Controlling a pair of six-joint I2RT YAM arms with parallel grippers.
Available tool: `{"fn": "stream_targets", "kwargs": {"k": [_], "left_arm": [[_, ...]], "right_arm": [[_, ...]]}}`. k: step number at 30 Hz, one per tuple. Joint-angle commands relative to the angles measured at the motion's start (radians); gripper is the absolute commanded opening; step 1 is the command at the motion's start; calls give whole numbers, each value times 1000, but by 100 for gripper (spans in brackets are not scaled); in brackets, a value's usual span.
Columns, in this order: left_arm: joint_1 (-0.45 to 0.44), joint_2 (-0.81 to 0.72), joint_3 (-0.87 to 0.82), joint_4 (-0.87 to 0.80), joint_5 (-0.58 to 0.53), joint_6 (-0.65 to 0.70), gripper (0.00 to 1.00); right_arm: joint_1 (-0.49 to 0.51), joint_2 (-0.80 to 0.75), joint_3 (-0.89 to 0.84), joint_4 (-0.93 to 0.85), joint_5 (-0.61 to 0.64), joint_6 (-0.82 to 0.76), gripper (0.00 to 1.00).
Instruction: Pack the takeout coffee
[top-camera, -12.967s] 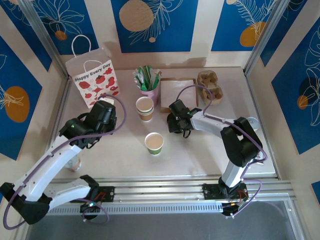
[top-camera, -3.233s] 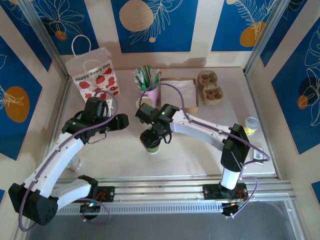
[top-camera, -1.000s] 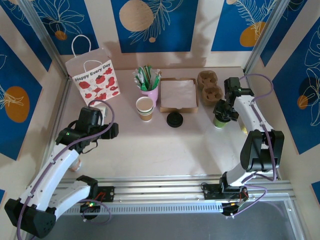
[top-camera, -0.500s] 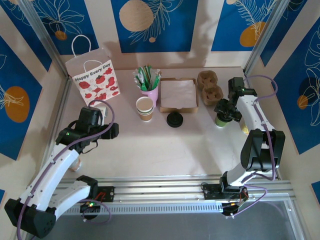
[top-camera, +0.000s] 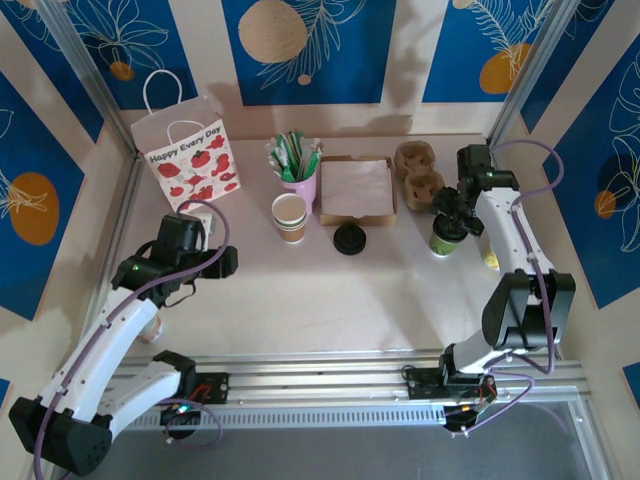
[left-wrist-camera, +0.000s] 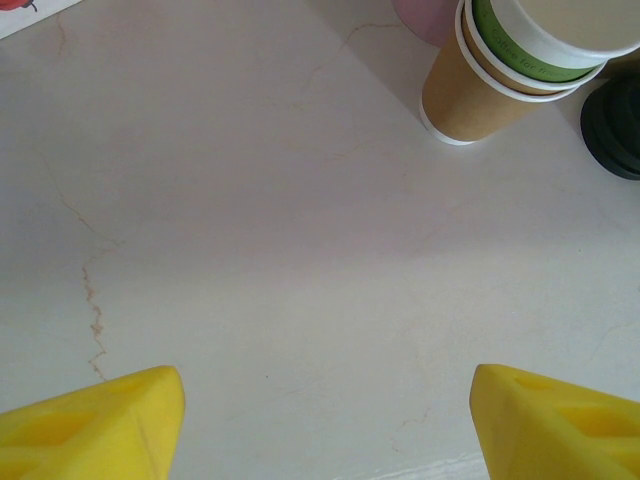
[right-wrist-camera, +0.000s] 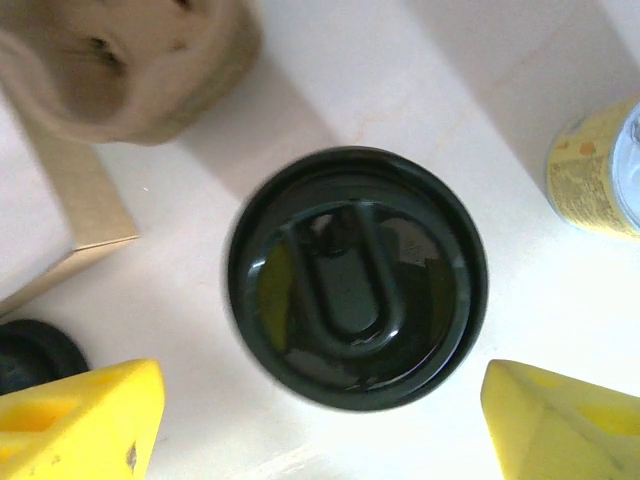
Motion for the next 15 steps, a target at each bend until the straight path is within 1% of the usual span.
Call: {"fn": "stream_targets", "kwargs": {"k": [1, 4, 7, 9, 12, 15], "left_arm": [[11, -12, -8, 13, 9, 16, 75], [11, -15, -9, 16, 13, 14, 75], [11, -17, -13, 17, 9, 16, 75], [11, -20, -16, 18, 4, 17, 75], [11, -19, -17, 18, 2, 18, 75], [11, -16, -19, 20, 5, 18, 75]], "right_arm": [[67, -55, 87, 0, -10, 56, 77], [155, 31, 186, -23, 21, 53, 74], [228, 178, 321, -77, 88, -9, 72], [254, 273, 416, -127, 132, -37, 71], [282, 366, 501, -147, 195, -79, 69], [272, 434, 579, -169, 197, -118, 68]]}}
